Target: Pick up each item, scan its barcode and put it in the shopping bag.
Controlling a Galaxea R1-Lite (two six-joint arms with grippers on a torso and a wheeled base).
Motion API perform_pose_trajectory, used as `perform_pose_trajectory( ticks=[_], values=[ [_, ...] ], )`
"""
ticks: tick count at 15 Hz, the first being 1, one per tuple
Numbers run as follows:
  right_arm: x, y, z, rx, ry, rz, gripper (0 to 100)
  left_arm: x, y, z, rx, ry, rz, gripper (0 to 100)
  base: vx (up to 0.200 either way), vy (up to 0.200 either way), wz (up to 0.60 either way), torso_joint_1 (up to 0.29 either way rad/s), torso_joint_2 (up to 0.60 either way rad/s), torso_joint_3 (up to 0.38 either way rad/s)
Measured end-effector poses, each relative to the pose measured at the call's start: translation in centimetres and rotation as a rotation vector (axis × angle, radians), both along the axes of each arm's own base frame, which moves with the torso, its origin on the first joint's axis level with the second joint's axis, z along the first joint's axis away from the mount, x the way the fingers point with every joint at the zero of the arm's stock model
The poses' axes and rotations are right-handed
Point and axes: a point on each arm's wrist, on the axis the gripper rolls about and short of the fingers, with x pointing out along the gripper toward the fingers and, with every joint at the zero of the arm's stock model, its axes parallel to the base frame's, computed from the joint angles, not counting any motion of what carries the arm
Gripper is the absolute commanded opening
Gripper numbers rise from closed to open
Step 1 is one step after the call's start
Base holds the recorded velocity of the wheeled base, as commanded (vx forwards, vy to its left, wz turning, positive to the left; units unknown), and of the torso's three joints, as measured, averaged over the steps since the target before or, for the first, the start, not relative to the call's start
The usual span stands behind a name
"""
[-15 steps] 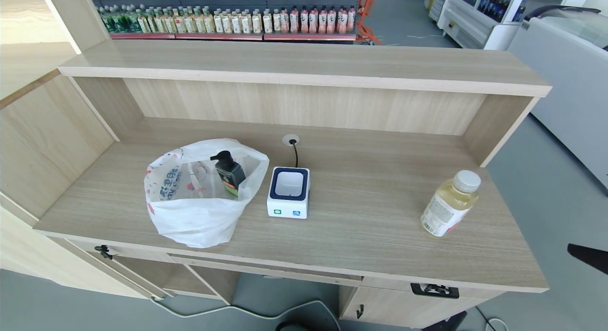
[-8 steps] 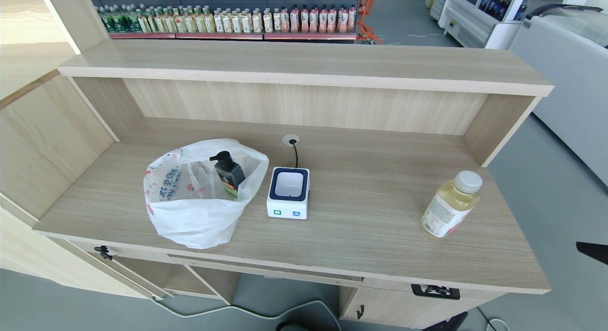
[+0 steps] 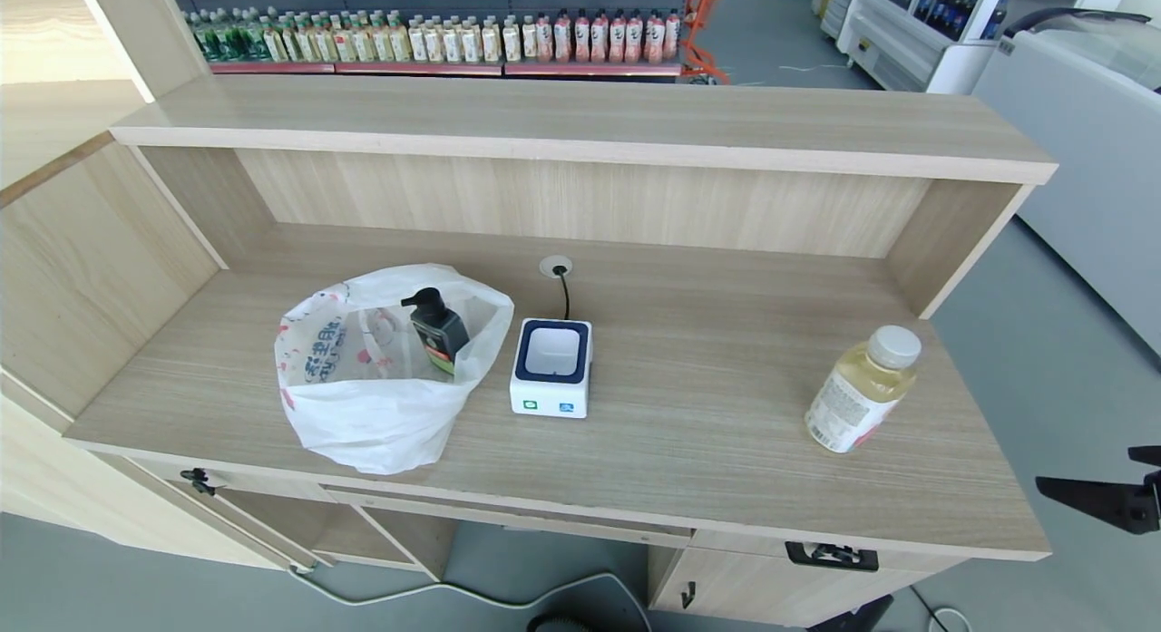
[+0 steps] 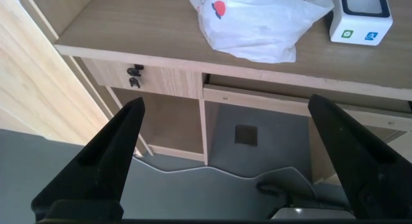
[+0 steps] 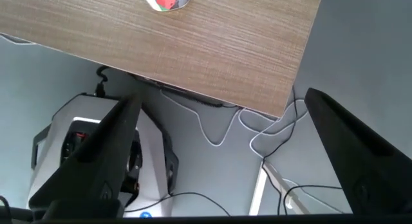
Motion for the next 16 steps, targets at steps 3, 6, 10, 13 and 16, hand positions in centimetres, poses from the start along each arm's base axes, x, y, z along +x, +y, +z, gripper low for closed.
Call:
perform_pose_trajectory(
  ticks=[3, 6, 10, 13, 16],
  values=[
    [0.6, 0.4, -0.9, -0.024, -0.024, 0.030, 100, 0.0, 0.0, 0.0, 0.000, 0.000, -0.001, 100, 0.000, 0.000, 0.00, 0.000, 0.00, 0.000],
    [1.3, 0.2, -1.3, -0.027, -0.020, 0.032, 100, 0.0, 0.0, 0.0, 0.000, 0.000, -0.001, 100, 0.000, 0.000, 0.00, 0.000, 0.00, 0.000],
    [2.0, 0.6, -1.7, 0.007, -0.002, 0.092, 100, 0.0, 0.0, 0.0, 0.000, 0.000, 0.000, 100, 0.000, 0.000, 0.00, 0.000, 0.00, 0.000],
    [2.7, 0.7, -1.8, -0.011, -0.011, 0.130, 100, 0.0, 0.0, 0.0, 0.000, 0.000, 0.000, 100, 0.000, 0.000, 0.00, 0.000, 0.00, 0.000],
    [3.9, 0.5, -1.9, -0.068, -0.052, 0.163, 100, 0.0, 0.0, 0.0, 0.000, 0.000, -0.001, 100, 0.000, 0.000, 0.00, 0.000, 0.00, 0.000]
  ],
)
